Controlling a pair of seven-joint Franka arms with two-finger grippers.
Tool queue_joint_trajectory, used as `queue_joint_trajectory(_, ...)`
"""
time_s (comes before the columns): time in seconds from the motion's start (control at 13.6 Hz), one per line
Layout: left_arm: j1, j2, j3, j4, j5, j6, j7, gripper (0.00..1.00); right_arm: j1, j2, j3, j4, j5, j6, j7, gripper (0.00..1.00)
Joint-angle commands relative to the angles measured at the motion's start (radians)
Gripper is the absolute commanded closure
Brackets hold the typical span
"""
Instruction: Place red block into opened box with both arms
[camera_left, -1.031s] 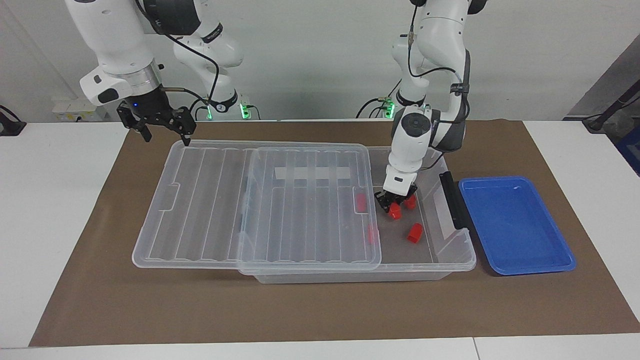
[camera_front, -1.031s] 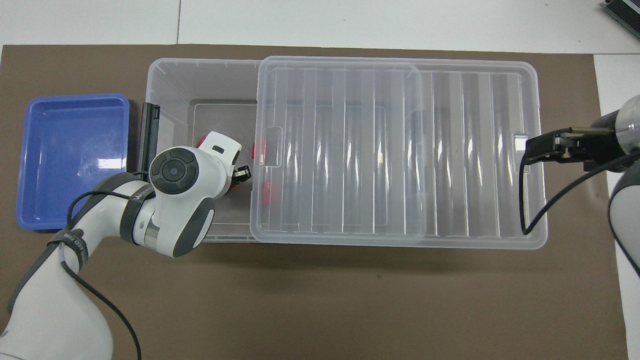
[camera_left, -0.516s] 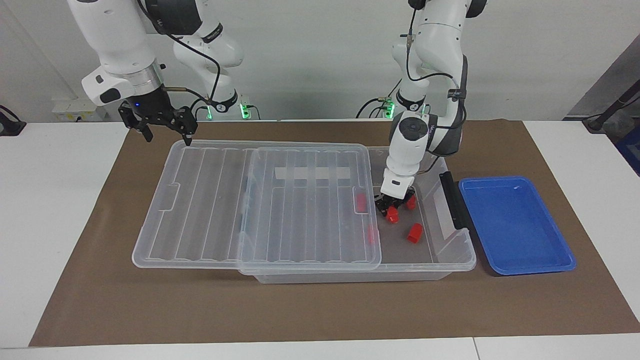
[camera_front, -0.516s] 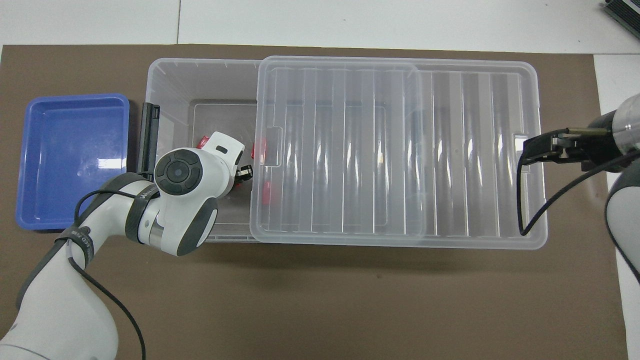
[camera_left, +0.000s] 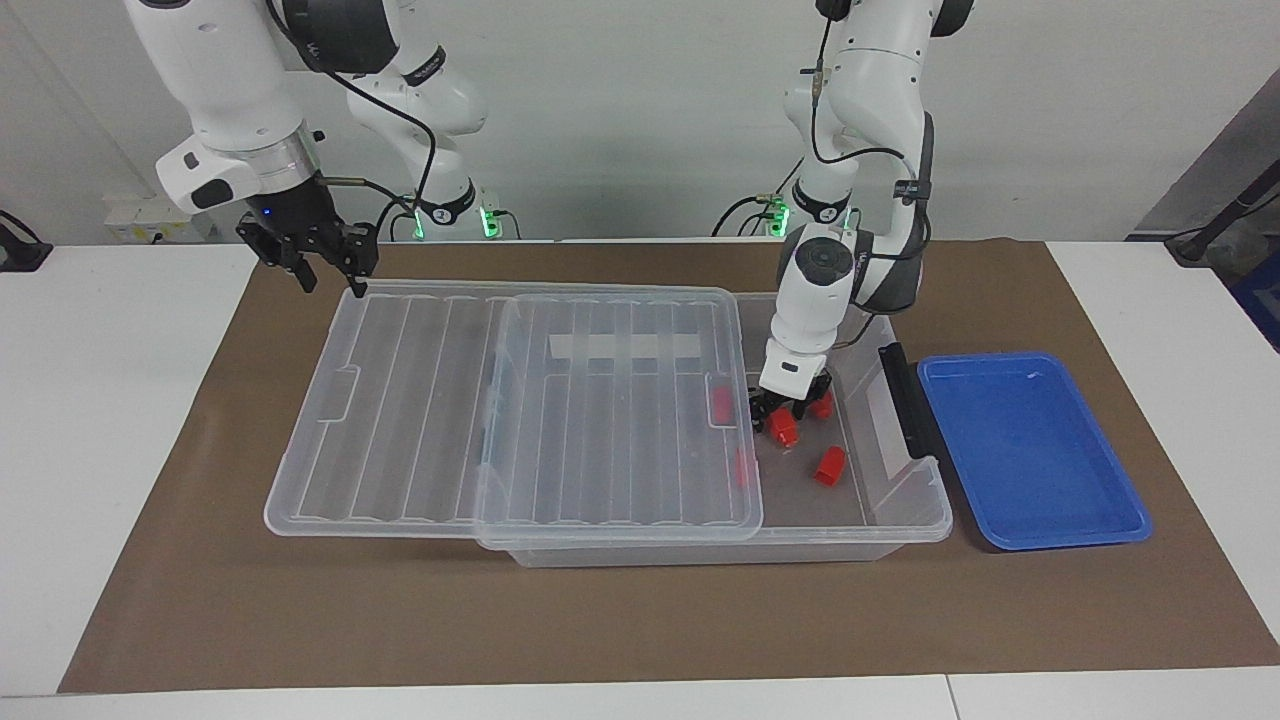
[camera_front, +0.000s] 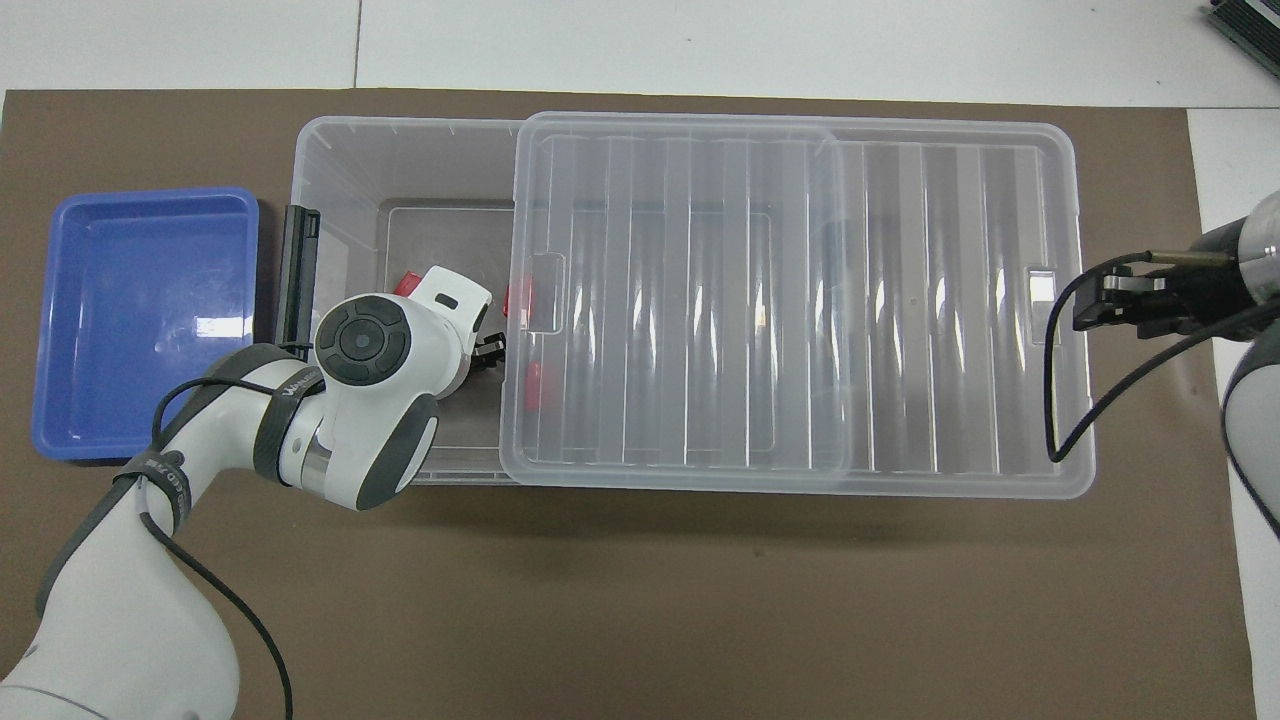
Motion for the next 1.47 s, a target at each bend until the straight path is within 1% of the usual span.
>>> queue_joint_trajectory(0.0,0.006,-0.021,0.005,0.083,0.015,-0.144,-0.002,0.27,-0.04,-0.026,0.005,-0.062,0.004,0.067,-0.02,1.0)
queue_joint_trajectory(0.22,0.02,-0.056,0.013,0.164,0.011,-0.286,0.007,0.27,-0.074,-0.021,0.005,-0.089,0.004,0.11,-0.027,1.0)
queue_joint_trajectory(0.44,0.068,-0.09,0.013,0.251,0.003,-0.43,0.011,0.27,-0.114,-0.009,0.003,-0.129,0.004,0.193,-0.108,1.0)
queue_joint_trajectory(0.59,0.105,-0.107,0.01,0.331,0.001,-0.544,0.013,0.27,-0.141,0.025,0.003,-0.131,0.004,0.221,-0.113,1.0)
queue_joint_trajectory(0.74,0.137,-0.109,0.013,0.435,-0.009,-0.667,0.013,0.26,-0.153,0.06,0.003,-0.132,0.003,0.27,-0.113,1.0)
queue_joint_trajectory(0.81,0.141,-0.116,0.02,0.469,-0.009,-0.713,0.013,0.15,-0.16,0.083,0.003,-0.132,-0.006,0.302,-0.115,1.0)
queue_joint_trajectory(0.88,0.175,-0.137,0.02,0.483,-0.008,-0.738,0.016,0.0,-0.175,0.103,0.003,-0.132,-0.008,0.326,-0.119,1.0)
queue_joint_trajectory(0.96,0.21,-0.183,0.019,0.476,-0.008,-0.742,0.074,0.0,-0.18,0.123,0.003,-0.131,-0.008,0.348,-0.138,1.0)
queue_joint_trajectory(1.03,0.25,-0.225,0.019,0.466,-0.008,-0.753,0.215,0.0,-0.181,0.14,0.003,-0.131,-0.008,0.372,-0.144,1.0)
queue_joint_trajectory(1.18,0.353,-0.263,0.019,0.469,-0.008,-0.799,0.484,0.0,-0.18,0.172,0.003,-0.128,-0.008,0.402,-0.144,1.0)
queue_joint_trajectory(1.25,0.384,-0.28,0.019,0.465,-0.008,-0.799,0.561,0.0,-0.178,0.178,0.003,-0.126,-0.009,0.406,-0.147,1.0)
queue_joint_trajectory(1.4,0.398,-0.293,0.017,0.465,-0.008,-0.798,0.596,0.0,-0.169,0.18,0.005,-0.128,-0.009,0.406,-0.147,1.0)
